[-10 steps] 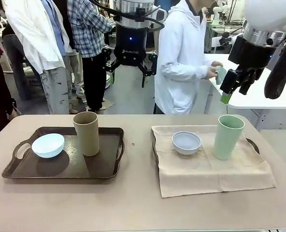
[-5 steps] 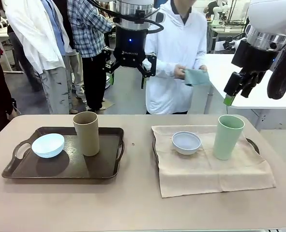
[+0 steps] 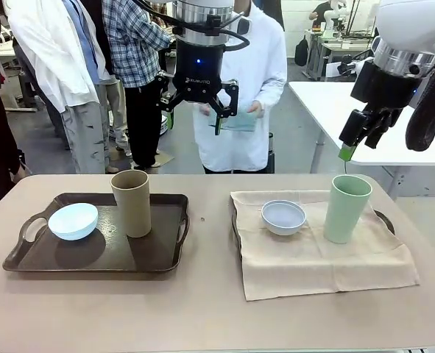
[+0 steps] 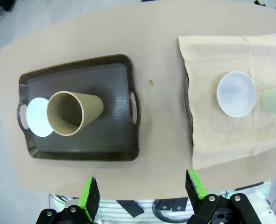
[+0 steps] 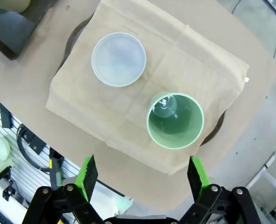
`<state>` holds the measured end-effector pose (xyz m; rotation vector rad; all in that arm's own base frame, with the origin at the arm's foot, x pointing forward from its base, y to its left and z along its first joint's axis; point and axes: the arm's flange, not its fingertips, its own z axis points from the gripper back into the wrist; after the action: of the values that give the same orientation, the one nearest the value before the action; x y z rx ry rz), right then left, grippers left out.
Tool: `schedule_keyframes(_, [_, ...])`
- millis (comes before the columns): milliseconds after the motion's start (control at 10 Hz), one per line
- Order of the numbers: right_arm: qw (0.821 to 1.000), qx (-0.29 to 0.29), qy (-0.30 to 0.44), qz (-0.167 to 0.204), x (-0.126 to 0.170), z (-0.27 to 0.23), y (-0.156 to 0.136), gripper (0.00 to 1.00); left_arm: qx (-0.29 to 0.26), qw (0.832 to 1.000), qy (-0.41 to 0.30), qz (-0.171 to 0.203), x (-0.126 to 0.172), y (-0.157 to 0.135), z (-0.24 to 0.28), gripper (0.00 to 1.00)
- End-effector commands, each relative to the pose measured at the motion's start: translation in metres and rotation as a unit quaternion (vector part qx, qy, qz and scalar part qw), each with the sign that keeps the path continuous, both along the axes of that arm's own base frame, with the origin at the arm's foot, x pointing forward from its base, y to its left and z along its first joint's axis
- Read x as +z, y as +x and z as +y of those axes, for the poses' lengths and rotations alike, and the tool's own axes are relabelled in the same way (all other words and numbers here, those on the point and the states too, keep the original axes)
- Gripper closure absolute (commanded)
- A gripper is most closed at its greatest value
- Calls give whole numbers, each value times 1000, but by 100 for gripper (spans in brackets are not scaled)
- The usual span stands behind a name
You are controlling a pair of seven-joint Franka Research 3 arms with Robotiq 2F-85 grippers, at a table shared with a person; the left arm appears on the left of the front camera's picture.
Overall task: Set up a tray with a mat and arrange the tableware.
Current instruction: Pick up the Picnic Bowl and Reusable plastic cup from the Handle tray in front of the human's position and hold them in the air.
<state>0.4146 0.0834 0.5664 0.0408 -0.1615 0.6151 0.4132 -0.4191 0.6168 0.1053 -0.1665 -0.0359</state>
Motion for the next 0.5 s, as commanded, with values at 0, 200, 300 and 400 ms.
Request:
schedule_keyframes(0, [1000,4,8,-6,-1,0,1,0,-5,1000,6,0,-1,-1,5,3])
schedule_keyframes(200, [1000,4,8,-6,-1,0,1,0,-5,1000,6,0,-1,-1,5,3])
schedule_keyframes(300, [1000,4,8,-6,-1,0,1,0,-5,1000,6,0,-1,-1,5,3])
schedule_keyframes(400, [1000,0,0,0,0,0,0,0,0,1000,0,0,0,0,0,3])
